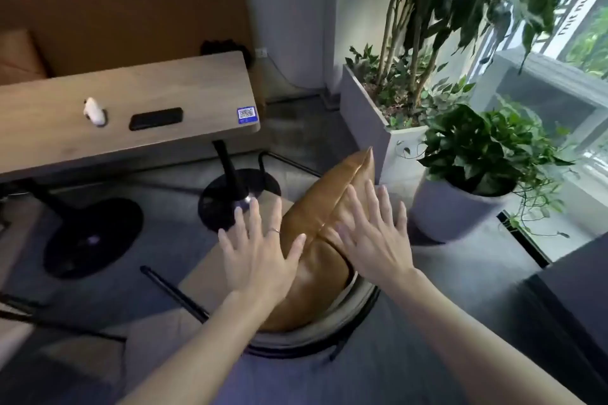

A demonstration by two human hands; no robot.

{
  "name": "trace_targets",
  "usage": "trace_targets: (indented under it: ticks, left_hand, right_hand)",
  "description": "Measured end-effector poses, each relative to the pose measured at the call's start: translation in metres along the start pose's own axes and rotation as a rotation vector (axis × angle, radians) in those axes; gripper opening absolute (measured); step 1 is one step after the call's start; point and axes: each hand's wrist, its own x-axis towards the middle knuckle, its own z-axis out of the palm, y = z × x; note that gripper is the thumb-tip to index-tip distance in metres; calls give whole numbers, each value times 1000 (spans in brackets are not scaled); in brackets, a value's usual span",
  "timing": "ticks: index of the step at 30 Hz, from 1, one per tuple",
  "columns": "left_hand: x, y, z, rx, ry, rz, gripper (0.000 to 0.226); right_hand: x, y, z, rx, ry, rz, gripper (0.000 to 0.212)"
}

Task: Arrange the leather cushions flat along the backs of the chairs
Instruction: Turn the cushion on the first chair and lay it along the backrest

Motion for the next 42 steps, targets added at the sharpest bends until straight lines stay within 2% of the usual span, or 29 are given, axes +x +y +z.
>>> trace_targets:
  ticks: [1, 4, 8, 13, 15, 18, 20, 22, 23, 24, 26, 30, 34, 37, 42]
  left_hand:
    - [-2, -1, 10, 21, -49, -46, 77]
    - [-4, -8, 37, -53, -58, -152, 78]
    - [-5, -8, 44, -178, -71, -193, 75]
    - [-21, -10, 44, -464, -44, -304, 71]
    - [-29, -15, 50, -650, -16, -400, 73]
    - [-48, -20, 57, -876, 17, -651, 85]
    - [-58, -20, 60, -1010, 3, -835, 93]
    - [-62, -18, 64, -1231, -21, -983, 105]
    - [-61, -17, 67, -1326, -22, -1027, 110]
    - [-59, -17, 68, -1390, -11, -1048, 112]
    - [-55, -17, 72, -1446, 29, -1050, 112]
    - [-52, -15, 80, -1397, 109, -1043, 106]
    - [-43, -22, 82, -1395, 159, -1038, 107]
    - [-32, -40, 81, -1429, 203, -1016, 105]
    - [-13, -78, 79, -1372, 194, -977, 98]
  right_hand:
    - [-2, 2, 10, -1, -48, 14, 72]
    - [-7, 5, 37, -5, -99, 29, 71]
    - [-12, 2, 50, 66, -77, 49, 69]
    - [-21, 3, 50, 190, -58, 115, 58]
    - [-28, 8, 49, 252, -61, 156, 72]
    - [-38, 15, 46, 368, -144, 372, 88]
    - [-39, 26, 56, 515, -233, 623, 92]
    - [-38, 34, 66, 795, -335, 884, 97]
    - [-38, 39, 73, 933, -366, 969, 92]
    - [-38, 38, 76, 1013, -394, 1010, 76]
    - [-36, 40, 82, 1004, -409, 983, 47]
    - [-34, 39, 89, 907, -394, 936, 44]
    - [-34, 34, 92, 925, -369, 899, 26]
    - [-31, 25, 101, 933, -360, 863, 24]
    - [-26, -3, 116, 984, -370, 857, 31]
